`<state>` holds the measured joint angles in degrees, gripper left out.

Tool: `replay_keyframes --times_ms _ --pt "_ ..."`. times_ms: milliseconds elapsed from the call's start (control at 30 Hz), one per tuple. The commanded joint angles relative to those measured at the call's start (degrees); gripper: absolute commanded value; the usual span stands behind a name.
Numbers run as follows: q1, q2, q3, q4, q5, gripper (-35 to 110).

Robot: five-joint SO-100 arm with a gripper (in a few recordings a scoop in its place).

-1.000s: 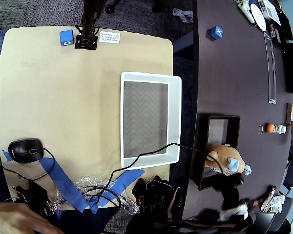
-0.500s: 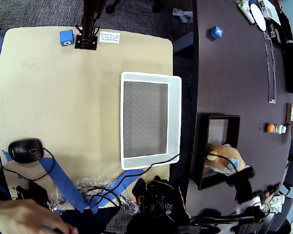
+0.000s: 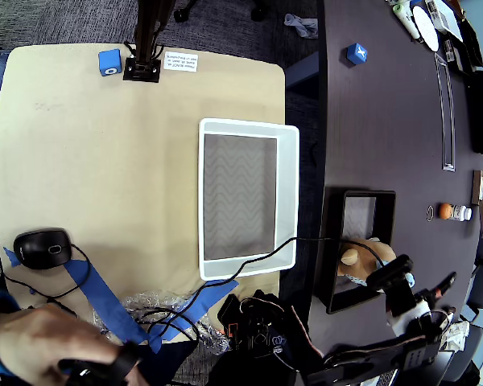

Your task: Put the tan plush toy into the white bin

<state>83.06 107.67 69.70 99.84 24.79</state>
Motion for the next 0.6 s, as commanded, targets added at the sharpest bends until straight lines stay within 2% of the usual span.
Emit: replay_keyframes --times_ms 0,567 --pt "0.1 -0.6 -4.7 0.0 0.4 91" --pt "-5.3 -9.8 -4.7 -0.4 -3.1 91"
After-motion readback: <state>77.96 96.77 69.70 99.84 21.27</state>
